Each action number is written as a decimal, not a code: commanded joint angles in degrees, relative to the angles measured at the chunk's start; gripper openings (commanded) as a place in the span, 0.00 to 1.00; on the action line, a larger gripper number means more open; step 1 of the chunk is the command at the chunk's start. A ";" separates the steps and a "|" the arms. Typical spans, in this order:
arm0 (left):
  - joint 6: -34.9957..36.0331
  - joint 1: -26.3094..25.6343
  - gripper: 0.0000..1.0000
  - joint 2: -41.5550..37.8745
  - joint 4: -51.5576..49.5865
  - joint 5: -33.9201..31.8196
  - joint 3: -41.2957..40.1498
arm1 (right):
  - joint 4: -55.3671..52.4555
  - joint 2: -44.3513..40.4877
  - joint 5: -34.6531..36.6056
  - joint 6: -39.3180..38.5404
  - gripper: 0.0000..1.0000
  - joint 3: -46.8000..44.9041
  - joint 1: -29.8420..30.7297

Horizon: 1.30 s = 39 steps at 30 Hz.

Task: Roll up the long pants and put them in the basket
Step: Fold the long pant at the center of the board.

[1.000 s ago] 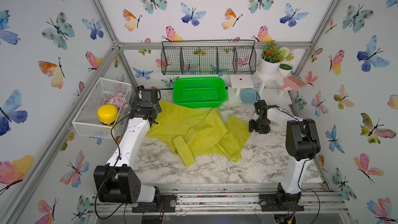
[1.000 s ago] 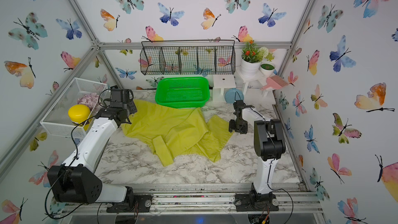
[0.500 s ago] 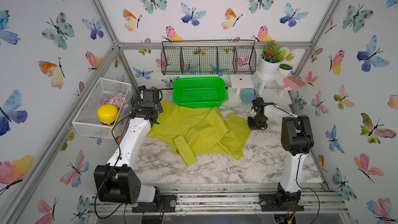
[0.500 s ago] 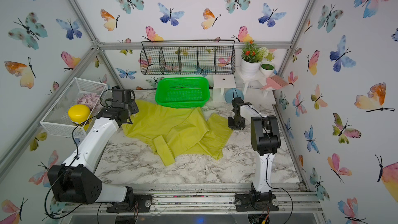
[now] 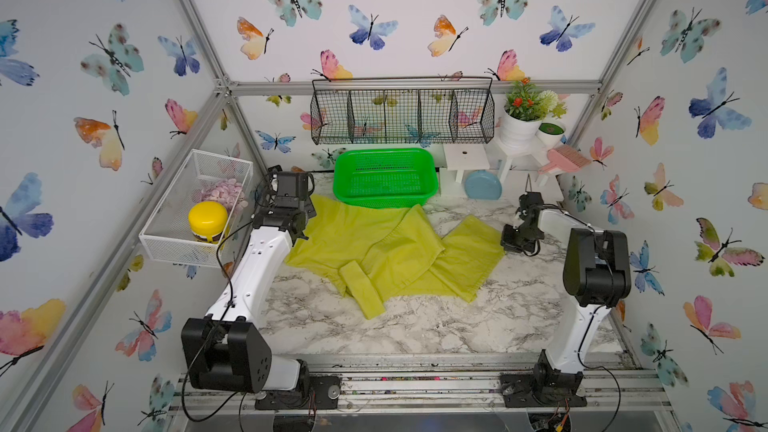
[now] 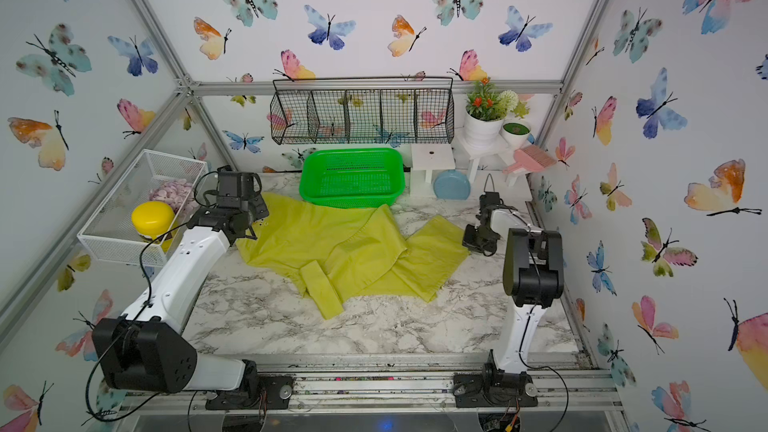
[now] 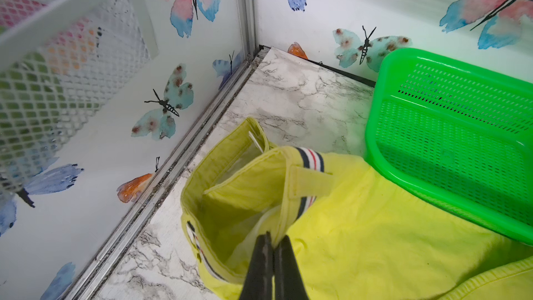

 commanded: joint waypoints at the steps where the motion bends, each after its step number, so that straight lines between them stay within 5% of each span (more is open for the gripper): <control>1: -0.77 -0.51 0.00 -0.60 -0.35 -1.64 -0.27 | 1.95 -2.93 0.50 4.19 0.02 1.88 -6.68; 11: -0.33 -0.44 0.00 0.26 -0.61 -4.74 0.69 | 2.67 4.62 -4.89 6.48 0.03 16.27 -11.09; 19: -0.79 -0.20 0.00 1.69 -0.65 -7.61 2.22 | -2.99 10.12 1.10 9.48 0.02 35.72 -12.50; 26: -2.05 0.34 0.00 3.35 -0.43 -10.20 4.03 | 0.18 3.93 5.00 10.72 0.03 31.47 -15.89; 39: -5.44 0.65 0.00 -4.82 -1.51 -20.63 -2.87 | 5.60 -9.78 10.46 9.97 0.02 5.07 -17.81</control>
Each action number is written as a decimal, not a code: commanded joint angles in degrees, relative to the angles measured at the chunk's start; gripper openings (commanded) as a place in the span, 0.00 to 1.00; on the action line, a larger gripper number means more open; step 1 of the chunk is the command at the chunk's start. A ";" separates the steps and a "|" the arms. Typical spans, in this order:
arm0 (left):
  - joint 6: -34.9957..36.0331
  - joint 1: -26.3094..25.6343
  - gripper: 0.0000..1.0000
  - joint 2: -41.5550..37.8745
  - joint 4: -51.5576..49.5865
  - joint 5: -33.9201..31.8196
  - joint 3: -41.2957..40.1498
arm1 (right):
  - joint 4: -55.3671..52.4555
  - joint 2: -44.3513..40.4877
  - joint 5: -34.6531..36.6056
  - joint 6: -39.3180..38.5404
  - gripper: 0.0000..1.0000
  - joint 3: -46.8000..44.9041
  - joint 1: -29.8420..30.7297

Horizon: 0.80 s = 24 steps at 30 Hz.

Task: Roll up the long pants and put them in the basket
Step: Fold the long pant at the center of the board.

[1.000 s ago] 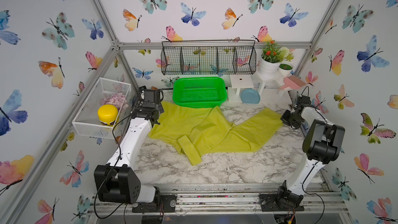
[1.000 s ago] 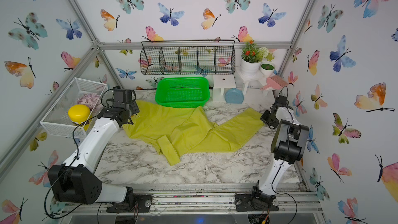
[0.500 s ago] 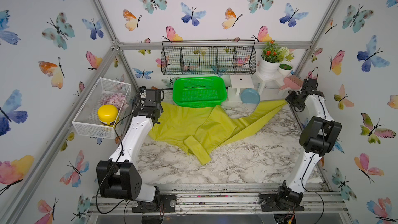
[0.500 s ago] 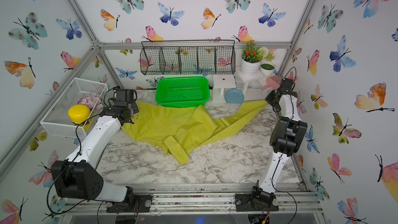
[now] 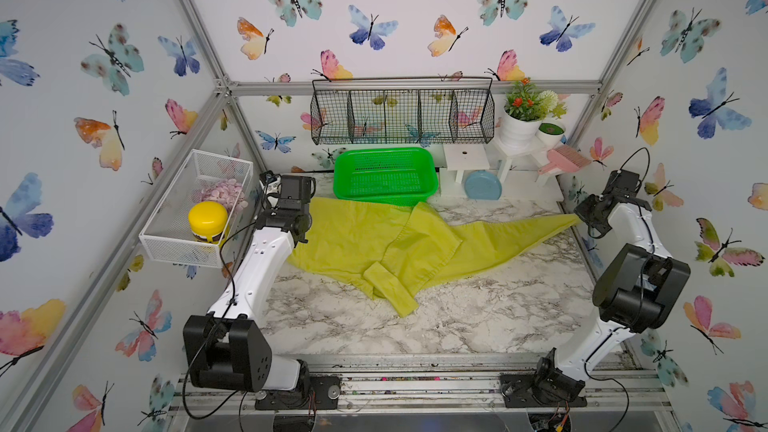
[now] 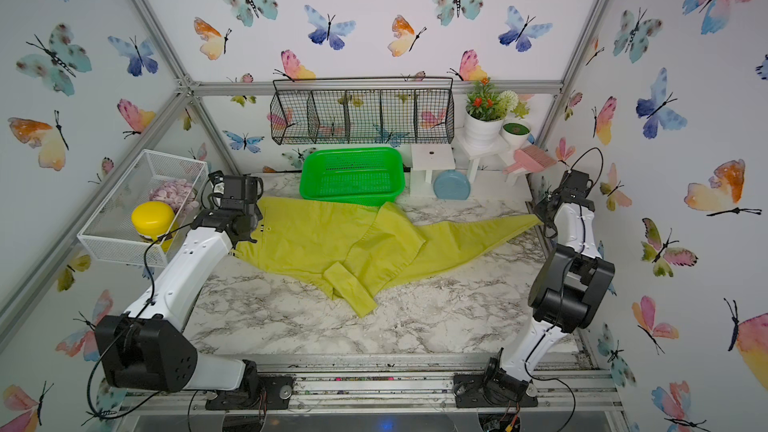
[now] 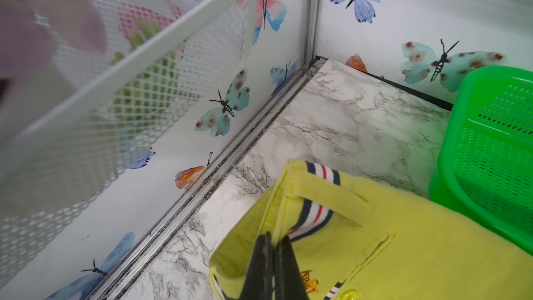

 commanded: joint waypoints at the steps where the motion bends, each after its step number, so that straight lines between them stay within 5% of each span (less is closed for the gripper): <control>1: -1.38 0.58 0.00 -4.16 -0.12 -6.28 -0.83 | 1.19 -2.14 2.76 -0.08 0.02 -5.48 0.08; 18: -0.54 2.76 0.00 -8.88 -1.61 -11.23 -3.11 | -1.42 -4.13 1.67 -0.31 0.04 -8.30 0.13; 20: -0.44 2.77 0.00 -9.04 -1.45 -10.75 -3.76 | -0.90 -4.95 -0.17 -1.23 0.16 -8.56 0.10; 24: 0.22 2.84 0.00 -7.82 -1.33 -5.83 -4.24 | -0.40 -8.65 -2.34 -5.18 0.57 -7.87 5.57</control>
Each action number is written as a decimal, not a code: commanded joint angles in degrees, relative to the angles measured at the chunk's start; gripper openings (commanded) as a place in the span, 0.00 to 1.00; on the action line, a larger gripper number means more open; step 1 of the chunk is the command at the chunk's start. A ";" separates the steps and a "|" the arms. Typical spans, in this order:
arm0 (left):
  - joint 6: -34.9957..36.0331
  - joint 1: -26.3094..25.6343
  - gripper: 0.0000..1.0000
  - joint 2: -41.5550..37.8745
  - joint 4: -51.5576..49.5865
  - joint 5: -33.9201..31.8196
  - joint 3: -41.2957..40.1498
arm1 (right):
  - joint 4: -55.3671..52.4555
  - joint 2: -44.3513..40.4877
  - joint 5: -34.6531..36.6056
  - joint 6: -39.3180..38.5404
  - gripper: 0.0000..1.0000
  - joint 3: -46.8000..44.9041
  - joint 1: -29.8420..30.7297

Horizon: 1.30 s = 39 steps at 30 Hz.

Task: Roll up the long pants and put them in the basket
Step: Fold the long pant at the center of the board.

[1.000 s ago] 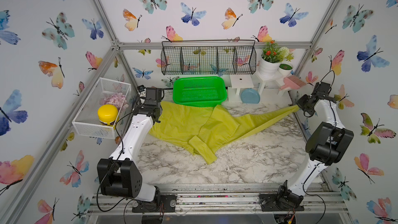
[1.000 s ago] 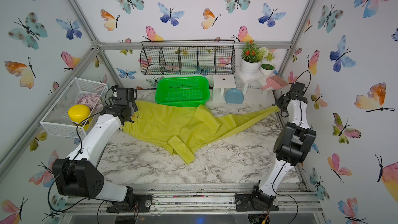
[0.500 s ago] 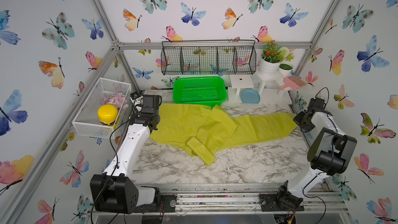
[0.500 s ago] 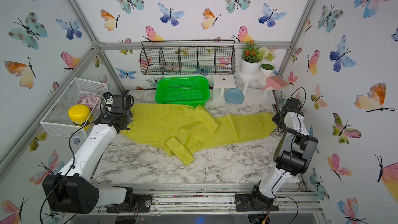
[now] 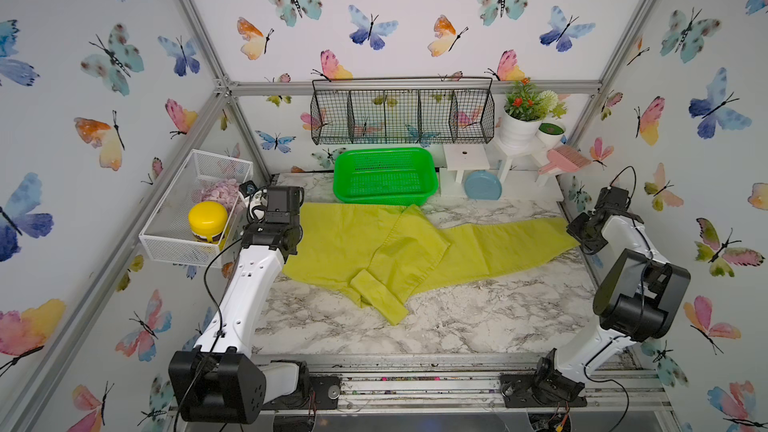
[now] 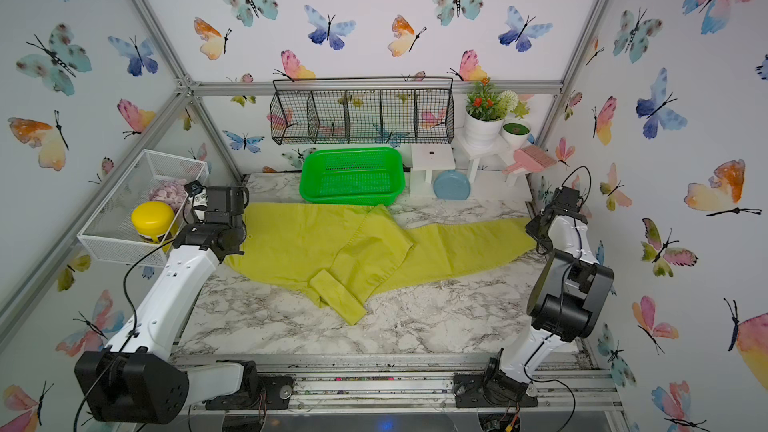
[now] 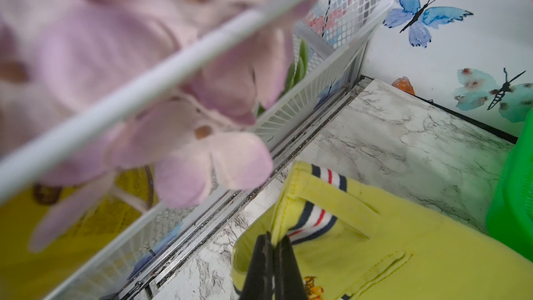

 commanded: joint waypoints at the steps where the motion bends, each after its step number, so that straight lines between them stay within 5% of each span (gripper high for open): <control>1: 0.62 0.45 0.00 -0.34 0.68 1.99 0.29 | -0.78 -5.11 -1.41 -4.38 0.61 1.30 7.09; 5: 0.05 0.25 0.00 1.80 0.47 5.70 0.66 | -1.80 -9.63 -1.30 -7.13 0.66 0.48 16.49; 10: -0.43 -0.28 0.00 3.88 -0.29 7.06 0.95 | 0.34 -9.52 -36.37 -11.67 0.64 -1.79 27.86; 12: -0.43 -0.44 0.00 4.17 -0.29 7.44 0.95 | -3.89 -6.54 -41.58 -14.68 0.64 0.70 35.71; 20: -0.83 -1.89 0.00 5.15 -0.18 8.83 0.03 | 0.10 2.95 -46.33 -16.19 0.65 0.24 57.78; 37: -1.21 -3.09 0.00 3.32 0.24 11.55 -2.72 | -0.92 18.58 -45.64 -21.39 0.64 7.14 68.59; 39: -1.36 -3.13 0.00 2.97 0.27 11.64 -3.01 | -1.14 18.76 -45.97 -21.77 0.57 7.43 69.04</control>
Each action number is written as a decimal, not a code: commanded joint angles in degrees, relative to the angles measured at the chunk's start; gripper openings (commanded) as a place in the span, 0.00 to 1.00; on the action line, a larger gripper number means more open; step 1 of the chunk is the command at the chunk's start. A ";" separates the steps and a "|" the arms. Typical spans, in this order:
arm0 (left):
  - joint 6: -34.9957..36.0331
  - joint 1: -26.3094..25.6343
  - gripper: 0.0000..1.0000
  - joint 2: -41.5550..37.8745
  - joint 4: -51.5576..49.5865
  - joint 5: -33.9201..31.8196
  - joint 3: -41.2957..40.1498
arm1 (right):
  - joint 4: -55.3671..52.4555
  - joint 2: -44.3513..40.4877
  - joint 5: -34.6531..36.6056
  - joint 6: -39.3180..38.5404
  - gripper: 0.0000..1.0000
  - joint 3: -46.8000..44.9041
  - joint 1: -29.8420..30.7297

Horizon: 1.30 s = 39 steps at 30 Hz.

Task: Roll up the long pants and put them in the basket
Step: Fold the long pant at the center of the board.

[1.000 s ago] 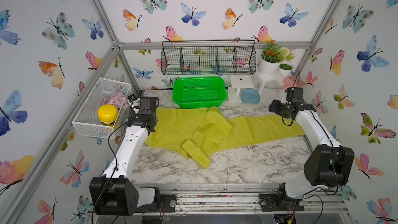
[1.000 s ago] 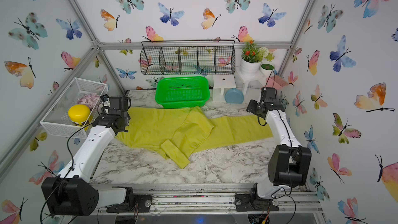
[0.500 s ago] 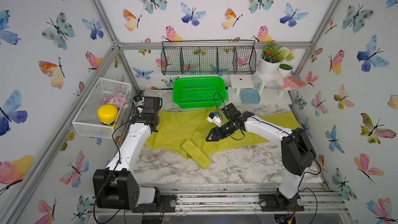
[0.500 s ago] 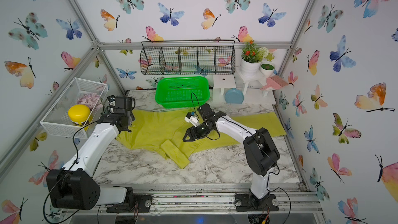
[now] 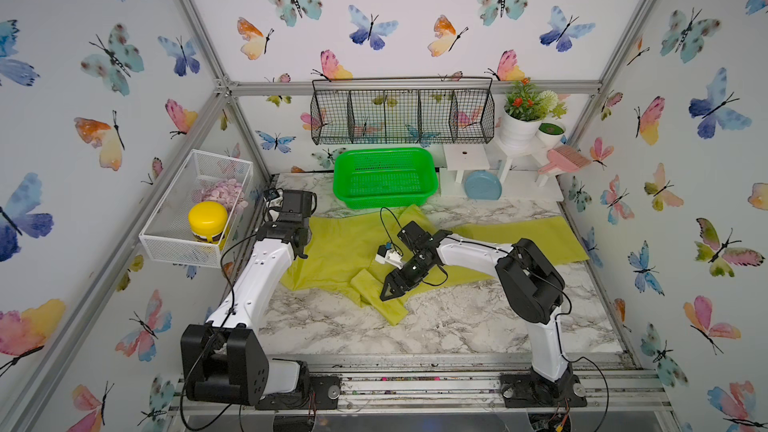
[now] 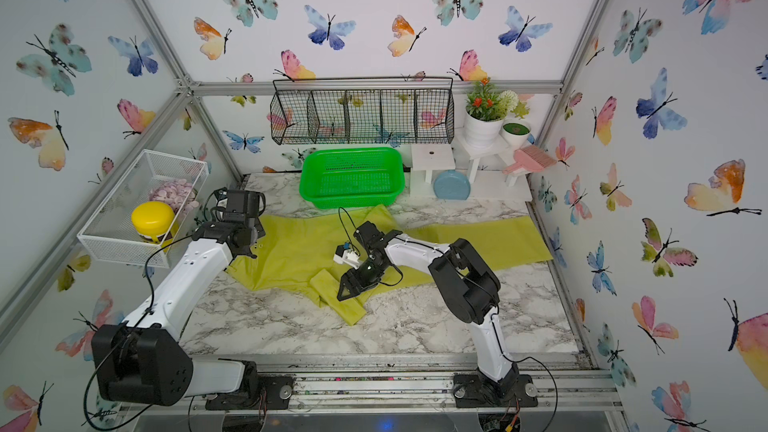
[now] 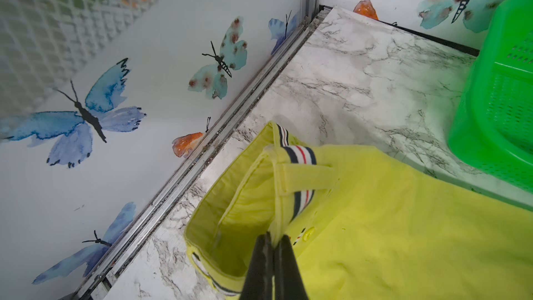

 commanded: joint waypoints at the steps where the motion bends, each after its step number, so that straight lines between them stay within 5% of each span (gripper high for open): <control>1: -0.88 -0.36 0.00 -1.92 0.16 0.71 -0.66 | -1.43 -0.22 -0.91 -2.25 0.46 2.19 0.26; 3: -0.88 -0.42 0.00 -2.02 0.16 0.71 -0.95 | -1.97 -0.64 -0.50 -2.85 0.09 2.02 0.26; 4: -0.88 -0.46 0.00 -2.03 0.16 0.78 -0.94 | -2.32 -0.90 0.02 -3.08 0.03 1.97 0.26; 11: -1.58 -0.49 0.00 -1.62 -0.58 -1.43 -0.33 | -5.79 -6.84 9.32 -2.45 0.03 0.59 -1.47; 19: -1.23 -0.32 0.00 -1.28 -0.85 -4.28 0.40 | -8.84 -24.48 20.60 1.75 0.03 -0.59 -25.81; 29: 4.26 0.89 0.00 2.21 -0.01 -9.78 3.37 | -15.62 -30.10 43.64 4.31 0.03 7.04 -48.23; 33: 6.35 2.79 0.00 4.03 0.67 -10.45 5.19 | -19.01 -29.23 57.61 5.62 0.03 9.81 -51.81; 39: 10.83 5.94 0.00 5.47 2.04 -13.07 8.20 | -19.75 -27.14 61.51 5.71 0.03 12.25 -57.77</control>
